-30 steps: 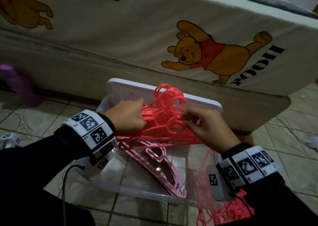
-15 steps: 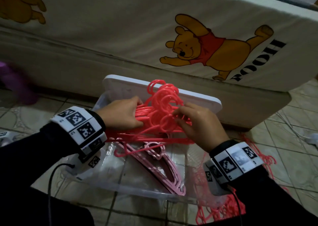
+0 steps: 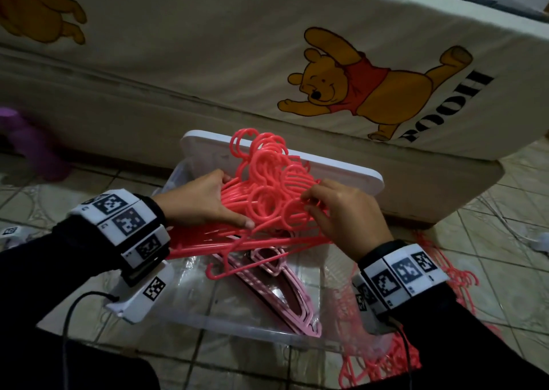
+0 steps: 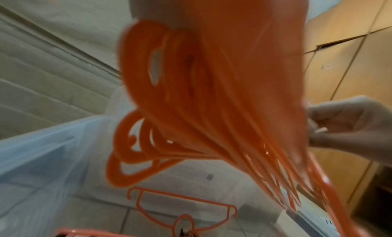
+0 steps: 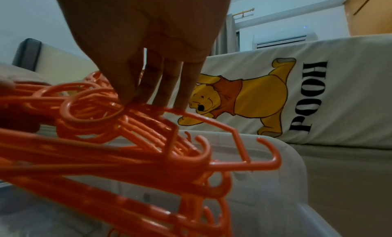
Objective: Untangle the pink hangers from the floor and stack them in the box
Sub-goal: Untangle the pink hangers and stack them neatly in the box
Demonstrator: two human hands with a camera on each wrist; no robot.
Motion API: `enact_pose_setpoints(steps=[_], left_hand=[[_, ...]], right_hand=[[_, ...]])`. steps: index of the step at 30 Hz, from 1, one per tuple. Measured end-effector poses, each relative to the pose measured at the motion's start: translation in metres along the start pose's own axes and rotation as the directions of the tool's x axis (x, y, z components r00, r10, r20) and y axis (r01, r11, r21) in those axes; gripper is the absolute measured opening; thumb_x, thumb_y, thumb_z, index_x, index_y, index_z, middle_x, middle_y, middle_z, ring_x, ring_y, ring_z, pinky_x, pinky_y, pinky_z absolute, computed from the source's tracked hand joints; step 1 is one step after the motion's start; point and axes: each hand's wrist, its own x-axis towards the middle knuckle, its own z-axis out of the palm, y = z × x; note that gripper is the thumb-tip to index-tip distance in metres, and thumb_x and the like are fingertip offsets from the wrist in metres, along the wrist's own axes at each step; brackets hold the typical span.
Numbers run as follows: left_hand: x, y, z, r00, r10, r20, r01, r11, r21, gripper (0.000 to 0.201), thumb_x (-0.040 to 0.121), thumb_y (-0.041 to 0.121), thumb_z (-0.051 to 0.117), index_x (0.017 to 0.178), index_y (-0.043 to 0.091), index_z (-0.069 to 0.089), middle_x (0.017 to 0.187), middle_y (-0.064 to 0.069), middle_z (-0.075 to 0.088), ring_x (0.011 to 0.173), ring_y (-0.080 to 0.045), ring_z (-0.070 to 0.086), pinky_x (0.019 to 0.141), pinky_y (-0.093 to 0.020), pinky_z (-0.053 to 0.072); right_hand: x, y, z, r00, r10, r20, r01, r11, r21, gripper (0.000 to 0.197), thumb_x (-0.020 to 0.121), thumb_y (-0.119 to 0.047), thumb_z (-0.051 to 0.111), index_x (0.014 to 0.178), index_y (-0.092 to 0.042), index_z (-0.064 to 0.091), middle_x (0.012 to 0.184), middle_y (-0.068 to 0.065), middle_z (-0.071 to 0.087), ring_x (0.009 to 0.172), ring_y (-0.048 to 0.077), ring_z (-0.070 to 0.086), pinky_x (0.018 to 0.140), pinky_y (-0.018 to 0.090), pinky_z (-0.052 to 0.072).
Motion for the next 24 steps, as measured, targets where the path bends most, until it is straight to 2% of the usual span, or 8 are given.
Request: enact_pose_setpoints(steps=[2, 4, 8, 12, 15, 19, 21, 24], left_hand=[[-0.002, 0.001, 0.001, 1.0, -0.001, -0.002, 0.001, 1.0, -0.003, 0.08, 0.031, 0.07, 0.077, 0.094, 0.035, 0.041, 0.09, 0.019, 0.057, 0.075, 0.008, 0.057, 0.052, -0.003, 0.039], [-0.003, 0.003, 0.006, 1.0, 0.003, 0.011, -0.003, 1.0, -0.011, 0.082, 0.028, 0.075, 0.075, 0.09, 0.036, 0.039, 0.092, 0.017, 0.058, 0.08, 0.004, 0.059, 0.06, -0.008, 0.042], [0.001, 0.005, 0.015, 0.998, 0.01, 0.056, -0.013, 0.998, 0.059, 0.102, 0.027, 0.075, 0.076, 0.109, 0.023, 0.042, 0.107, 0.006, 0.06, 0.097, -0.013, 0.061, 0.087, -0.037, 0.052], [0.002, 0.006, 0.017, 0.998, 0.014, 0.058, -0.024, 0.984, 0.176, 0.083, 0.044, 0.06, 0.075, 0.108, 0.021, 0.039, 0.106, 0.005, 0.06, 0.091, -0.013, 0.061, 0.084, -0.034, 0.051], [0.002, 0.004, 0.022, 0.999, 0.026, 0.028, -0.032, 0.968, 0.25, 0.076, 0.056, 0.056, 0.078, 0.112, 0.023, 0.039, 0.106, 0.006, 0.06, 0.09, -0.012, 0.06, 0.077, -0.028, 0.047], [0.002, 0.003, 0.027, 0.998, 0.052, 0.04, -0.062, 0.953, 0.295, 0.076, 0.059, 0.053, 0.078, 0.117, 0.024, 0.037, 0.105, 0.008, 0.059, 0.085, -0.01, 0.058, 0.069, -0.021, 0.041], [0.002, 0.004, 0.029, 0.997, 0.057, 0.051, -0.071, 0.947, 0.313, 0.074, 0.061, 0.051, 0.078, 0.116, 0.025, 0.036, 0.101, 0.01, 0.056, 0.081, -0.007, 0.055, 0.064, -0.018, 0.037], [0.002, 0.001, 0.033, 0.995, 0.063, 0.072, -0.082, 0.948, 0.308, 0.075, 0.06, 0.049, 0.079, 0.117, 0.025, 0.036, 0.101, 0.01, 0.058, 0.082, -0.008, 0.057, 0.069, -0.021, 0.04]], right_hand=[[0.0, -0.006, 0.0, 1.0, -0.008, -0.006, 0.008, 1.0, -0.022, 0.017, 0.086, -0.023, 0.064, 0.102, -0.02, 0.067, 0.101, -0.004, 0.066, 0.087, 0.019, 0.063, 0.063, 0.032, 0.049], [0.001, -0.015, 0.001, 1.0, -0.016, -0.01, 0.015, 0.999, -0.034, 0.018, 0.088, -0.025, 0.06, 0.104, -0.02, 0.066, 0.106, -0.003, 0.065, 0.092, 0.022, 0.063, 0.066, 0.037, 0.051], [0.004, -0.031, 0.008, 0.999, 0.009, 0.037, -0.006, 0.997, -0.078, 0.02, 0.092, -0.03, 0.051, 0.105, -0.019, 0.062, 0.108, -0.003, 0.062, 0.098, 0.022, 0.06, 0.07, 0.04, 0.05], [0.012, -0.017, 0.002, 0.994, 0.001, 0.112, -0.009, 0.997, 0.074, 0.02, 0.084, -0.03, 0.065, 0.101, -0.021, 0.058, 0.104, -0.005, 0.06, 0.097, 0.016, 0.055, 0.077, 0.035, 0.048], [0.015, 0.008, -0.001, 0.973, 0.008, 0.232, -0.028, 0.996, 0.084, 0.045, 0.073, -0.038, 0.075, 0.105, -0.025, 0.046, 0.105, -0.007, 0.049, 0.097, 0.013, 0.046, 0.08, 0.027, 0.043], [0.015, 0.027, 0.017, 0.967, 0.057, 0.25, -0.021, 0.99, -0.142, 0.085, 0.07, -0.059, 0.07, 0.132, -0.014, 0.034, 0.127, 0.006, 0.039, 0.12, 0.023, 0.036, 0.102, 0.039, 0.035], [0.016, 0.03, 0.03, 0.945, 0.061, 0.32, -0.022, 0.992, -0.125, 0.116, 0.064, -0.067, 0.069, 0.148, -0.013, 0.009, 0.152, 0.009, 0.017, 0.142, 0.025, 0.013, 0.115, 0.05, 0.017], [0.016, 0.035, 0.045, 0.919, 0.035, 0.393, 0.002, 0.996, -0.094, 0.134, 0.058, -0.068, 0.071, 0.148, -0.017, -0.014, 0.158, 0.0, -0.009, 0.145, 0.018, -0.013, 0.117, 0.055, 0.001]])
